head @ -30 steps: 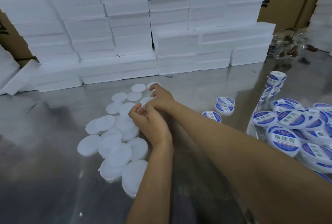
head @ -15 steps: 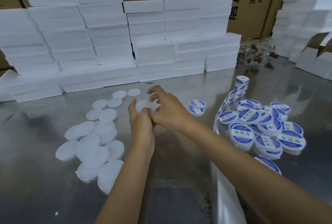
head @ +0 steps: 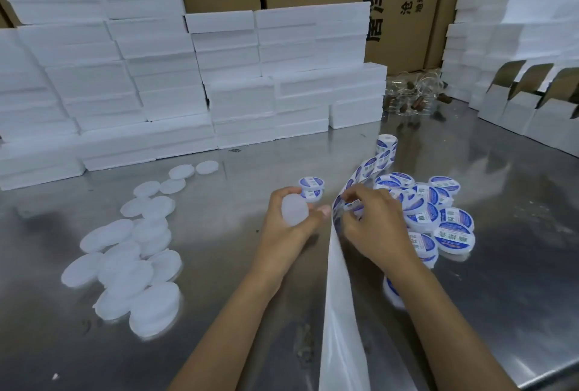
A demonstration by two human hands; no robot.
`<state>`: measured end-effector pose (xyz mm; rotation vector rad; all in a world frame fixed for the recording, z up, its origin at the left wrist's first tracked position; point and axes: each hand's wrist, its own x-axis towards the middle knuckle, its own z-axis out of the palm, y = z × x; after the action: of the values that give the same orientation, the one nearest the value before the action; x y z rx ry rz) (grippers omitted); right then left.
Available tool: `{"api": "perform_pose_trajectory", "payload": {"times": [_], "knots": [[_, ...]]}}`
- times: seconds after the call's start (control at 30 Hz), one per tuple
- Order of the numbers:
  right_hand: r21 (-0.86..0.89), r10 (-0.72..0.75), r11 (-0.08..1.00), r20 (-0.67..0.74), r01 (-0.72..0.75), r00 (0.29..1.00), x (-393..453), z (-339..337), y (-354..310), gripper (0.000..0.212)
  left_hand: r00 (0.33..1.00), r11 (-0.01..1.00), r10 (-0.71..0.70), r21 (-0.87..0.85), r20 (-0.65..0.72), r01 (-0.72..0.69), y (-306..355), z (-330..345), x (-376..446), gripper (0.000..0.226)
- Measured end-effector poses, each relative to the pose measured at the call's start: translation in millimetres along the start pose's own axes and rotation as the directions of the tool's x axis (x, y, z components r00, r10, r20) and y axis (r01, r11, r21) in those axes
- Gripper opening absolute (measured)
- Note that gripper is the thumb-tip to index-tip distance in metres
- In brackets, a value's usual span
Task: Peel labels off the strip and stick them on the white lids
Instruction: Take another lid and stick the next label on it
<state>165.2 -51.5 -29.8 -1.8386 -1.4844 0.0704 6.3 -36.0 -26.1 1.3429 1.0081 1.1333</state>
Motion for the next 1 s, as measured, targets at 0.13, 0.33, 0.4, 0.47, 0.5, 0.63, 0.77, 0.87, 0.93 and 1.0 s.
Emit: {"api": "perform_pose_trajectory", "payload": {"times": [0.13, 0.33, 0.4, 0.47, 0.5, 0.63, 0.77, 0.87, 0.93, 1.0], "knots": [[0.008, -0.058, 0.998, 0.072, 0.058, 0.996, -5, 7, -5, 0.027, 1.0, 0.999, -0.012, 0.033, 0.022, 0.011, -6, 8, 6, 0.052], [0.066, -0.082, 0.995, 0.065, 0.077, 0.995, -10, 8, -6, 0.024, 0.999, 0.999, -0.039, 0.015, 0.033, 0.038, -10, -5, 17, 0.051], [0.069, -0.1, 0.993, 0.066, 0.096, 0.993, -13, 9, -7, 0.028, 0.997, 0.998, -0.061, -0.022, 0.045, 0.062, -10, -9, 19, 0.049], [0.054, -0.118, 0.992, 0.071, 0.114, 0.99, -14, 10, -8, 0.03, 0.996, 0.996, -0.078, -0.049, 0.051, 0.08, -11, -10, 19, 0.048], [0.05, -0.119, 0.992, 0.074, 0.116, 0.99, -14, 10, -9, 0.03, 0.994, 0.993, -0.092, -0.071, 0.054, 0.095, -12, -11, 19, 0.047], [0.064, -0.113, 0.992, 0.068, 0.108, 0.991, -15, 11, -13, 0.018, 0.982, 0.96, -0.173, -0.208, 0.074, 0.185, -9, -14, 19, 0.036], [0.109, -0.101, 0.99, 0.091, 0.091, 0.991, -19, 10, -18, 0.013, 0.98, 0.95, -0.188, -0.243, 0.057, 0.196, -8, -13, 19, 0.031], [0.145, -0.103, 0.985, 0.09, 0.089, 0.991, -22, 9, -21, 0.015, 0.976, 0.944, -0.209, -0.248, 0.058, 0.216, -7, -13, 19, 0.03], [0.154, -0.13, 0.981, 0.086, 0.116, 0.988, -24, 9, -22, 0.013, 0.971, 0.935, -0.228, -0.262, 0.066, 0.238, -7, -13, 19, 0.029], [0.164, -0.15, 0.978, 0.103, 0.132, 0.983, -26, 9, -24, 0.015, 0.971, 0.932, -0.233, -0.271, 0.056, 0.24, -7, -14, 19, 0.029]]}}
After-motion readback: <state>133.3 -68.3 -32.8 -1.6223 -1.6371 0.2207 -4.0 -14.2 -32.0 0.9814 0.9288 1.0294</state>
